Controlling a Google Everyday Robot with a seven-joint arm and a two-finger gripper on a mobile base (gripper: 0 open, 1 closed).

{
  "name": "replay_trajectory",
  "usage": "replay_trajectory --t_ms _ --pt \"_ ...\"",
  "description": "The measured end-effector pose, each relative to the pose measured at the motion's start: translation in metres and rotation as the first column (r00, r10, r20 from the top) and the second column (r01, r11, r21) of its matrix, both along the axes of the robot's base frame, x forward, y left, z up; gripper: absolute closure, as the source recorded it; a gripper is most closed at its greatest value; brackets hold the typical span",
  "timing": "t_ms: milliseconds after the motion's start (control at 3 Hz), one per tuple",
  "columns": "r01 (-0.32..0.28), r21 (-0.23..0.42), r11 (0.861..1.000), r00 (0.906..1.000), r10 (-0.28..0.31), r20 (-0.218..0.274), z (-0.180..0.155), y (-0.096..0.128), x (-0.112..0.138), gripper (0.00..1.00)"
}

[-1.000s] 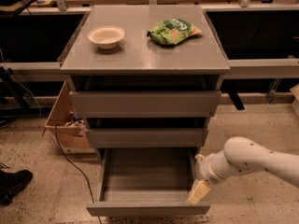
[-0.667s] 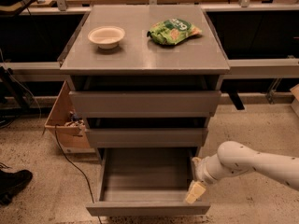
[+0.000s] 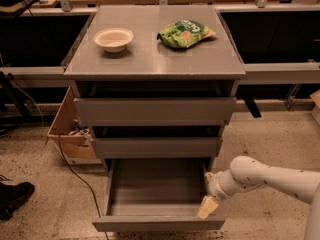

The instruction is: Close bottom drawer

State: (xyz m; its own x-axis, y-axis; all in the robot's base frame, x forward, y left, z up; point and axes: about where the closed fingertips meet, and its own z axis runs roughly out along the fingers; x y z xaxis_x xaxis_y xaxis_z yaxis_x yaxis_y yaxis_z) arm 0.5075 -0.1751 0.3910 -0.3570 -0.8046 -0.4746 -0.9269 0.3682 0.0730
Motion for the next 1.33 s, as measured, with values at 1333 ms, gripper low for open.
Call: replay_trajectory --t_ms 1333 --pt "0.125 0.070 0.990 0.9896 -0.119 -0.081 -0.133 -0.014 0.012 0.00"
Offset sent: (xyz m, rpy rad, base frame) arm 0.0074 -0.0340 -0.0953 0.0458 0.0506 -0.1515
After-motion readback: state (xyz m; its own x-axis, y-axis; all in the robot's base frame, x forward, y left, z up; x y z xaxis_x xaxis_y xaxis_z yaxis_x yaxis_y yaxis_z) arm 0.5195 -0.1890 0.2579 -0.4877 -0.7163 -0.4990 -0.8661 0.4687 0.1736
